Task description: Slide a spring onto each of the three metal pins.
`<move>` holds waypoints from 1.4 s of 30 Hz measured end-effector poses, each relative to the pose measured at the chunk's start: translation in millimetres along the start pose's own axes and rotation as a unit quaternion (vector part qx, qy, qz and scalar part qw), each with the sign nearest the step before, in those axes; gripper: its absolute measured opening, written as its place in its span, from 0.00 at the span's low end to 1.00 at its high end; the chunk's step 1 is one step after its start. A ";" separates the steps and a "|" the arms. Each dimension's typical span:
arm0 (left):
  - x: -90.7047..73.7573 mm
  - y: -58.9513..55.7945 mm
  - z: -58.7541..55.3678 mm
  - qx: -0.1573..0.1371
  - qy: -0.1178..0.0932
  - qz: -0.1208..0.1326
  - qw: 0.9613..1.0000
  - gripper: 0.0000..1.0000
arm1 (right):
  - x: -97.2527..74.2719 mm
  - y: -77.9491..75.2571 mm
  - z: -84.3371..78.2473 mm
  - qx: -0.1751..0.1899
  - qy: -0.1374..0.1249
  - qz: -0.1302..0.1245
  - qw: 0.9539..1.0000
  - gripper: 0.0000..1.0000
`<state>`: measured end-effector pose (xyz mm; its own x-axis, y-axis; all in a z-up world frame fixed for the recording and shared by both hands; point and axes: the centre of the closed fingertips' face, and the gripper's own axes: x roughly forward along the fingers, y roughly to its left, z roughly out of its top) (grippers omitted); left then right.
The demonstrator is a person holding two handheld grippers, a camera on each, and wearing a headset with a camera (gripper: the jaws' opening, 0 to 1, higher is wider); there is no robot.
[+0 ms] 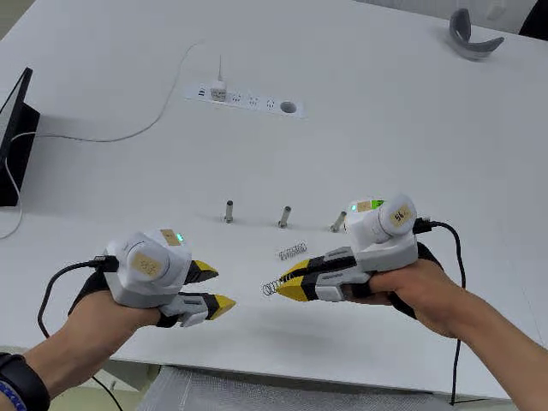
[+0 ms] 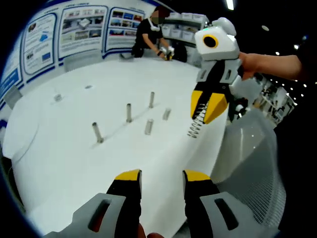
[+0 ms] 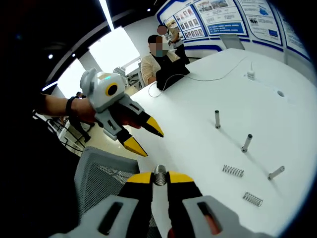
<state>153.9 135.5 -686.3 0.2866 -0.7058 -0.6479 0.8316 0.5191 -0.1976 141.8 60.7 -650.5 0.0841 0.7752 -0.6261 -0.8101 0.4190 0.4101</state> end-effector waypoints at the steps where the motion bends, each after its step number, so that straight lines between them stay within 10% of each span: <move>1: -0.9 3.9 -2.4 -0.002 0.002 0.005 1.000 0.35 | 0.2 -2.9 -0.2 0.001 0.001 -0.005 1.000 0.12; 24: -14.7 62.8 -6.8 -0.089 -0.037 0.077 0.992 0.48 | 7.2 -42.3 14.5 0.000 0.020 -0.047 0.999 0.12; 42: -25.7 72.5 -0.5 -0.086 -0.046 0.101 0.990 0.58 | 28.5 -77.2 45.2 -0.031 0.046 -0.060 0.997 0.12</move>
<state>206.7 191.6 -684.3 0.4881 -0.6155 -0.6189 0.6615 0.7234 -0.1978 233.0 71.8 -670.1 0.1322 0.6734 -0.7274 -0.8318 0.4745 0.2881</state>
